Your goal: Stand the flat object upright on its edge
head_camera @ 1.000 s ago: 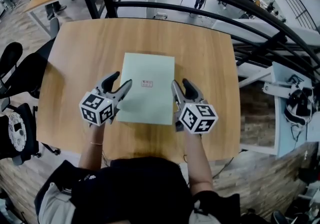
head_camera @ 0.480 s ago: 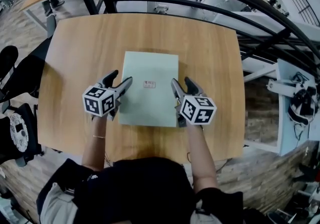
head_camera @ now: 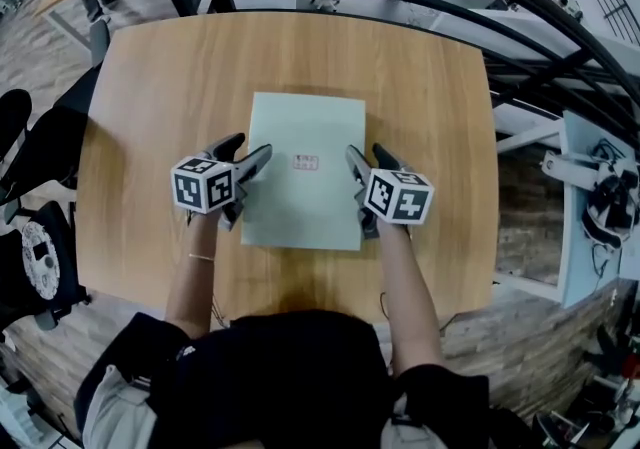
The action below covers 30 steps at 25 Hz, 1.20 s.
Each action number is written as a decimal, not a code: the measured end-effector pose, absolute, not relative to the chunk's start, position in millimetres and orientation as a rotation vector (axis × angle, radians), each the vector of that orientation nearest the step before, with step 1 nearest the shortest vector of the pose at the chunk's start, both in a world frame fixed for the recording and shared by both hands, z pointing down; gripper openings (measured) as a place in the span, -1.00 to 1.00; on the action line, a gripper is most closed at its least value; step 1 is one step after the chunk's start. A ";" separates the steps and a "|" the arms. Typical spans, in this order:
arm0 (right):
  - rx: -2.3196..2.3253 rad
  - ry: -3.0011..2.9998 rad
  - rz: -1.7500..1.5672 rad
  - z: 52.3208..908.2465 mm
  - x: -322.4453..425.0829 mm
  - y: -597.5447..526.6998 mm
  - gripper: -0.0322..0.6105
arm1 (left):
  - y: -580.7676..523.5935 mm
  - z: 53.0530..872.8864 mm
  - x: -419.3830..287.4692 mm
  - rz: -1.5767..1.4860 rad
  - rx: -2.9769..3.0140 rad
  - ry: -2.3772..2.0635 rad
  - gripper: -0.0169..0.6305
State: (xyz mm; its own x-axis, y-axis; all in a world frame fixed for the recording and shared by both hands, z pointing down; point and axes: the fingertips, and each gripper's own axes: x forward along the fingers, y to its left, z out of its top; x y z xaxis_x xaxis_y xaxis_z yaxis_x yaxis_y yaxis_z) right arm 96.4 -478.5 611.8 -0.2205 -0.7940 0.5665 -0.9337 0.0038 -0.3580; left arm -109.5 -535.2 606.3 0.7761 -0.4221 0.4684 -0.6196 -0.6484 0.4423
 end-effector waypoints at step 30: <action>1.908 -2.160 1.144 569.9 85.1 -465.1 -0.31 | -523.9 569.2 -107.6 0.475 2.393 -0.808 -0.05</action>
